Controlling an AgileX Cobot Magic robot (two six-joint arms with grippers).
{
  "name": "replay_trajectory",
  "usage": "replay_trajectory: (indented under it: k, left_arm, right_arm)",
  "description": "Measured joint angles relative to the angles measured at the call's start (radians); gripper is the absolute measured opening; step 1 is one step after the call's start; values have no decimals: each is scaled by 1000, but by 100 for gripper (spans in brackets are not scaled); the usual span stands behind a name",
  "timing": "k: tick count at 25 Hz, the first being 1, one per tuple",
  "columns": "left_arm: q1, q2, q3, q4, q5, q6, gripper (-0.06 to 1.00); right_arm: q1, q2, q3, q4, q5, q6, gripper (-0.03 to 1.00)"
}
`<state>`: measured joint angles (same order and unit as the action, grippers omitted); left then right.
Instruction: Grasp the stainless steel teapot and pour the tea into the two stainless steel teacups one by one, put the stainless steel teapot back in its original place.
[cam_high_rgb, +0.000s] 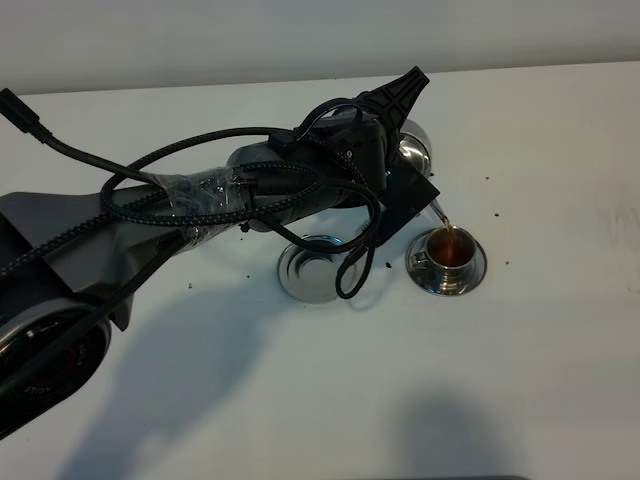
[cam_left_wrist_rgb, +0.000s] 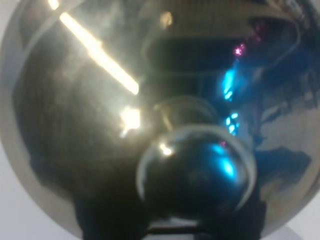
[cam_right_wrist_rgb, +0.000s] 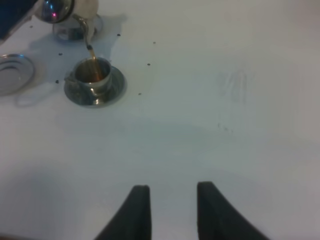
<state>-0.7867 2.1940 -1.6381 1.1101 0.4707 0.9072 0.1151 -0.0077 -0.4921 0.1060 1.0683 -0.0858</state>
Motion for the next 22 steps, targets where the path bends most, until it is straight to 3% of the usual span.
replay_trajectory:
  k: [18, 22]
  left_arm:
    - [0, 0, 0, 45, -23, 1, 22]
    - [0, 0, 0, -6, -14, 1, 22]
  right_arm:
    - [0, 0, 0, 0, 0, 0, 22]
    - [0, 0, 0, 0, 0, 0, 22]
